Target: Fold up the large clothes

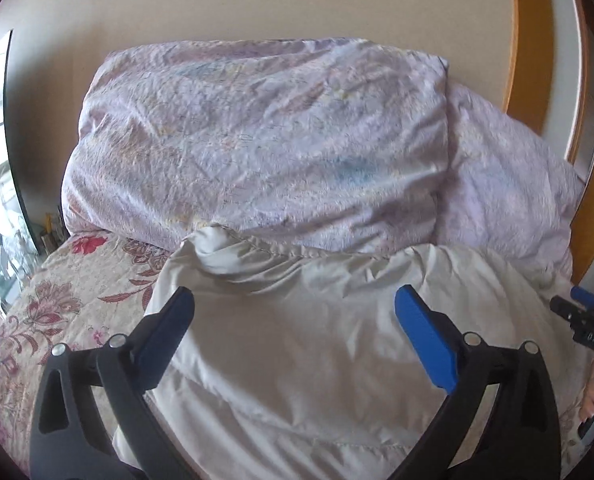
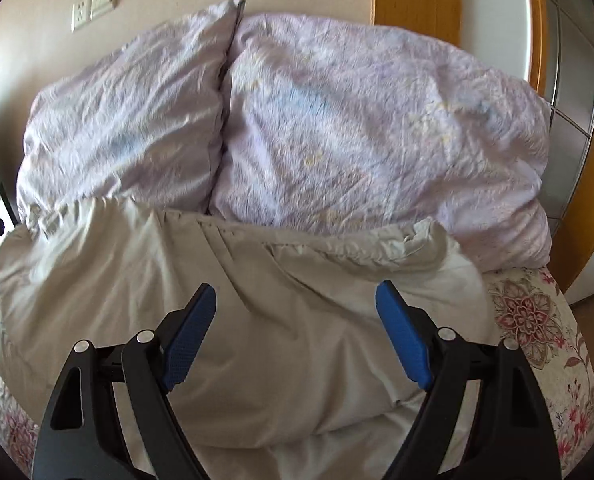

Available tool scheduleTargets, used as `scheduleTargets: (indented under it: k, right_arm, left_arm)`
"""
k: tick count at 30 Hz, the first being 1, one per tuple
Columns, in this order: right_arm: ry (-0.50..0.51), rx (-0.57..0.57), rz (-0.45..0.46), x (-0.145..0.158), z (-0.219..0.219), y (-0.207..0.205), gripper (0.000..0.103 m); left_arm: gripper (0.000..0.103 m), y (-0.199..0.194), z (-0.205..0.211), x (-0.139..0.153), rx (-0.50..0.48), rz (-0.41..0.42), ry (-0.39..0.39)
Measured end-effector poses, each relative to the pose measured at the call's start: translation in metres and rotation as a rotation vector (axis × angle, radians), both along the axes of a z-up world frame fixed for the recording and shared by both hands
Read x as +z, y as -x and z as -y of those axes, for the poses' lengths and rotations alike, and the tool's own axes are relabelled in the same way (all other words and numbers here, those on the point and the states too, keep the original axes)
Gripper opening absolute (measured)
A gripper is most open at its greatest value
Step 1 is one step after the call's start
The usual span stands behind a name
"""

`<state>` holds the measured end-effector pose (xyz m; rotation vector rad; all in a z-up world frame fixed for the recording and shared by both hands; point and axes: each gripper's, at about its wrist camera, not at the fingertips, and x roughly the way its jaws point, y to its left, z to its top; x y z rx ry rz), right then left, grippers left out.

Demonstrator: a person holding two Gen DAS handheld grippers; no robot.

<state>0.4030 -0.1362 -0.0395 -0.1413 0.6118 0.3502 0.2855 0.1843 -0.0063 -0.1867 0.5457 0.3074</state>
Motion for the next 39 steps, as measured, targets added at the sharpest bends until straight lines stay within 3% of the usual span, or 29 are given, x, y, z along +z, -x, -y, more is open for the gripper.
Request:
scheduleTargets:
  k: [5,6,11,17,34,39]
  right_arm:
    - [0.131,-0.061,-0.041,-0.030,-0.024,-0.025,0.084]
    - [0.144,-0.068,-0.046,-0.035,-0.026,-0.028,0.084]
    - [0.115,-0.122,-0.086,-0.050,-0.026,-0.047,0.092]
    - [0.078,-0.137,-0.086,-0.062,-0.025,-0.055,0.095]
    - [0.110,-0.169,-0.184,-0.084,-0.030,-0.075,0.102]
    - [0.118,-0.167,-0.213,-0.076,-0.025,-0.070,0.102]
  left_arm:
    - [0.100,-0.035,0.015,-0.020,0.039,-0.073,-0.179]
    - [0.100,-0.043,0.013,-0.027,0.052,-0.098,-0.184]
    - [0.101,-0.063,-0.007,-0.053,0.097,-0.146,-0.101]
    - [0.101,-0.075,-0.012,-0.066,0.111,-0.150,-0.070]
    - [0.101,-0.113,-0.016,-0.089,0.134,-0.265,-0.102]
    - [0.101,-0.110,-0.012,-0.085,0.148,-0.281,-0.136]
